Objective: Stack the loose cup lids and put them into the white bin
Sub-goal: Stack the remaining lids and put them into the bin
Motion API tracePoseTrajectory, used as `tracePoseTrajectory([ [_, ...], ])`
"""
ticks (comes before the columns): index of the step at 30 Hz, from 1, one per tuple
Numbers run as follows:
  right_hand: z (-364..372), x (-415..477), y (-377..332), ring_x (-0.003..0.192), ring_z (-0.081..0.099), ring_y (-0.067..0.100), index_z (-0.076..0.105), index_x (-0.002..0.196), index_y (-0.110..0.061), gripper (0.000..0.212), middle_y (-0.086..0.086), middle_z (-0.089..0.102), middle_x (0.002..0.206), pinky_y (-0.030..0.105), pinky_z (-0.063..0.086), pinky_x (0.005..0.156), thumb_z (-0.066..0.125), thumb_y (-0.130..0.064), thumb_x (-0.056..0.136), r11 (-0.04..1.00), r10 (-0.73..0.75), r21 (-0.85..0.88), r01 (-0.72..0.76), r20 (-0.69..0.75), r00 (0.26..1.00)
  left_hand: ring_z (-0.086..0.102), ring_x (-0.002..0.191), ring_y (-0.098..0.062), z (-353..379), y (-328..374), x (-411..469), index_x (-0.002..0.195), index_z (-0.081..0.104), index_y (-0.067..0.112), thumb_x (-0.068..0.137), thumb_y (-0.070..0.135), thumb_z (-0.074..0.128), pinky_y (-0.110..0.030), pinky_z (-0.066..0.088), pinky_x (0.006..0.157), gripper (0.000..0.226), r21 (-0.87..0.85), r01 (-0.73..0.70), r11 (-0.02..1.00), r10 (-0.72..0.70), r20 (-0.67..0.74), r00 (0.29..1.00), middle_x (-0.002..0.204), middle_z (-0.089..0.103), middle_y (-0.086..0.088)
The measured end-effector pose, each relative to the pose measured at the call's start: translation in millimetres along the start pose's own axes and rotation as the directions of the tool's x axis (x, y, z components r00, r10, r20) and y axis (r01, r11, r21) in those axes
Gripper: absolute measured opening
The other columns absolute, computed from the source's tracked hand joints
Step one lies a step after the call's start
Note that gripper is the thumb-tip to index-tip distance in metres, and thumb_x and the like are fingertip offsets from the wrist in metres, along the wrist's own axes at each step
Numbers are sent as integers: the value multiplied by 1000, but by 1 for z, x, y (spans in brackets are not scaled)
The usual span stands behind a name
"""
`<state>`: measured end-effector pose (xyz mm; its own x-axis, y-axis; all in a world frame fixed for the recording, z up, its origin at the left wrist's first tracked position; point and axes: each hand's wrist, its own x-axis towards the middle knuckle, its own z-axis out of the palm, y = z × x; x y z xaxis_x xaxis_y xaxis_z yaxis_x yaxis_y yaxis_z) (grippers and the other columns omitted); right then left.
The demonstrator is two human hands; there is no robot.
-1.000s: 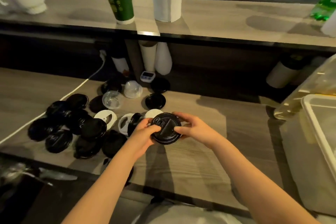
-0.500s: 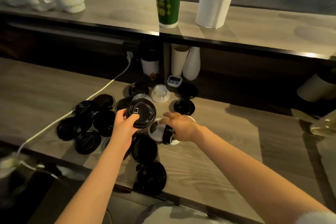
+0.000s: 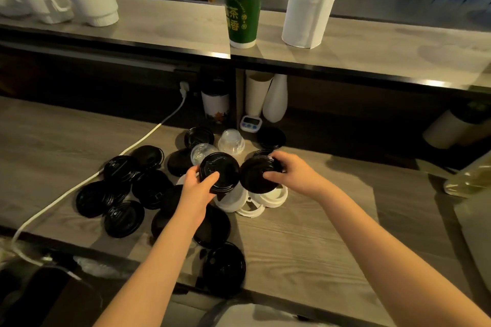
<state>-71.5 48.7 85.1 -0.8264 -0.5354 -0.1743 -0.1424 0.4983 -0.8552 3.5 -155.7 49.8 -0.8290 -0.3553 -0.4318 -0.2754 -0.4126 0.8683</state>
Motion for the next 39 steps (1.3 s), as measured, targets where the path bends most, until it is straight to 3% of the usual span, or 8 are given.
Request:
tracePoseTrajectory([
  [3,5,-3,-1,99,63,18,57,115,-13,25,6,64,107,30,53,86,59,-10,90,914,92,400,-66,-47,995,60,104,-19,14,-4,-6,125,45,18,92,6,55,-39,49,89,37,-49,13,999,-9,86,996,119,59,-5],
  [6,19,-5,-4,99,63,18,57,117,-15,26,5,63,110,24,53,83,58,-12,92,843,156,531,-84,-90,984,60,107,-21,26,-7,-13,125,46,18,94,11,52,-38,52,85,32,-78,36,996,-25,139,990,119,59,-8],
  [14,36,-12,-1,98,60,12,57,116,-13,26,1,63,106,15,48,74,52,-28,95,949,115,316,-3,-338,934,59,108,-26,32,-5,-25,115,53,19,101,18,37,-44,50,89,21,-154,96,983,-72,153,986,117,60,-12],
  [18,40,-14,-3,95,61,12,58,110,-12,22,2,64,102,23,51,79,51,-27,95,934,118,358,20,-359,926,60,107,-26,34,-5,-29,124,51,9,100,17,38,-40,52,85,28,-103,99,990,-81,163,983,121,60,-16],
  [24,49,-14,-8,95,61,13,58,103,-16,17,0,63,100,26,51,80,57,-29,92,935,127,354,23,-393,911,59,115,-23,43,-3,-35,122,57,8,101,40,28,-42,44,102,48,-89,135,987,-111,233,966,121,63,-14],
  [26,50,-15,-8,95,60,12,57,104,-17,16,-2,62,99,23,50,78,57,-29,92,939,125,344,20,-394,910,59,115,-22,42,-3,-36,127,52,9,99,38,36,-42,46,101,43,-13,91,996,-84,254,963,122,62,-12],
  [33,47,-28,-2,96,53,14,54,122,-19,30,0,55,108,28,44,79,44,-34,98,987,-66,-159,4,-386,920,60,109,-23,40,-5,-42,124,48,10,97,13,46,-37,50,90,28,126,32,991,-66,276,959,117,61,-12],
  [39,7,-51,11,109,54,17,53,126,-19,30,3,56,119,30,46,92,46,-25,98,992,83,111,-56,-253,964,62,97,-20,71,-10,-45,109,55,17,94,12,50,-30,50,70,16,128,67,990,-104,314,944,107,63,-8],
])
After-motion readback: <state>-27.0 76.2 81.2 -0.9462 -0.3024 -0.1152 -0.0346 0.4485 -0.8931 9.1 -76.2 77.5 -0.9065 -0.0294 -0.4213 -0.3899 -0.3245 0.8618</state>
